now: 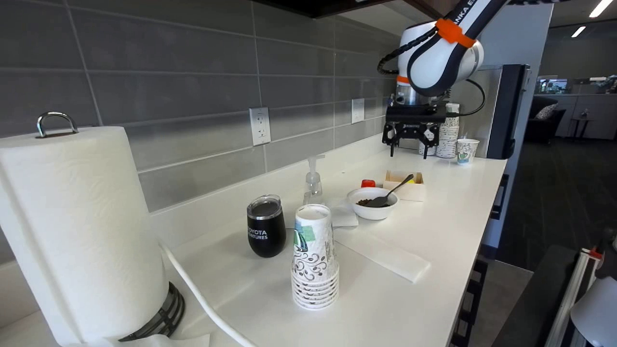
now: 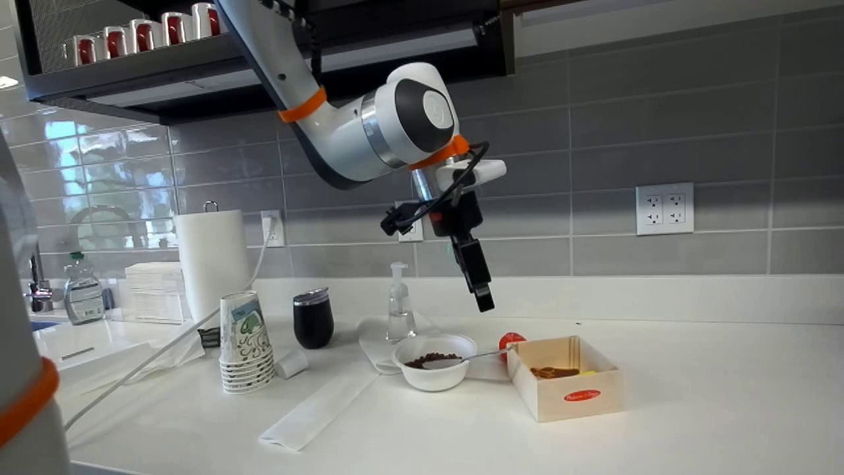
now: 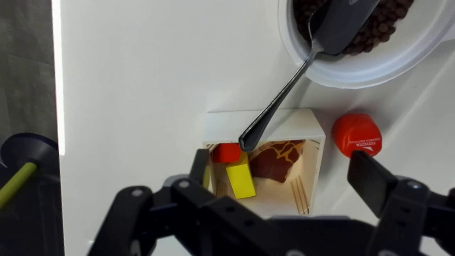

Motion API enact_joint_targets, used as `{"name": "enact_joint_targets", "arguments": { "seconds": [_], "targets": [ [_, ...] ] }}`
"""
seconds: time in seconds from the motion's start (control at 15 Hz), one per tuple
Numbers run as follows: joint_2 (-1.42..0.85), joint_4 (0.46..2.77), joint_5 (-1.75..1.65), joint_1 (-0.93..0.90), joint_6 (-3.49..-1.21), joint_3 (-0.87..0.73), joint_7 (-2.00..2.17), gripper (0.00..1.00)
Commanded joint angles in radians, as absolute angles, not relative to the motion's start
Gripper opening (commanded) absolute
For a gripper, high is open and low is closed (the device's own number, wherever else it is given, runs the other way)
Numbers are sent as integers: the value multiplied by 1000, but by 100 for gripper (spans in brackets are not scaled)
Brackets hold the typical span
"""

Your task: Use the cake slicer to stir in the bowl

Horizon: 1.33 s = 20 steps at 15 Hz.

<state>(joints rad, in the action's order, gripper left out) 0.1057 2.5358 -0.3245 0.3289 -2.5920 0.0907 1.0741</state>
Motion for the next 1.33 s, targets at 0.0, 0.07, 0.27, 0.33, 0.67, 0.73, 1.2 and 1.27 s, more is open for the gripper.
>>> {"name": "enact_joint_targets", "arguments": {
  "seconds": [0.0, 0.07, 0.27, 0.33, 0.67, 0.73, 1.2, 1.27],
  "targets": [
    [8, 2486, -373, 270, -2635, 24, 1158, 100],
    [-8, 2480, -375, 256, -2642, 7, 1168, 100],
    [-37, 2474, -370, 215, -2658, -40, 1192, 100],
    [-42, 2475, -382, 204, -2666, -56, 1208, 100],
    [-40, 2495, -476, 164, -2675, -114, 1338, 100],
    [-43, 2499, -495, 160, -2681, -121, 1368, 100],
    [-87, 2527, -601, 121, -2755, -153, 1548, 100],
    [-92, 2528, -628, 113, -2769, -161, 1578, 100]
  ]
}}
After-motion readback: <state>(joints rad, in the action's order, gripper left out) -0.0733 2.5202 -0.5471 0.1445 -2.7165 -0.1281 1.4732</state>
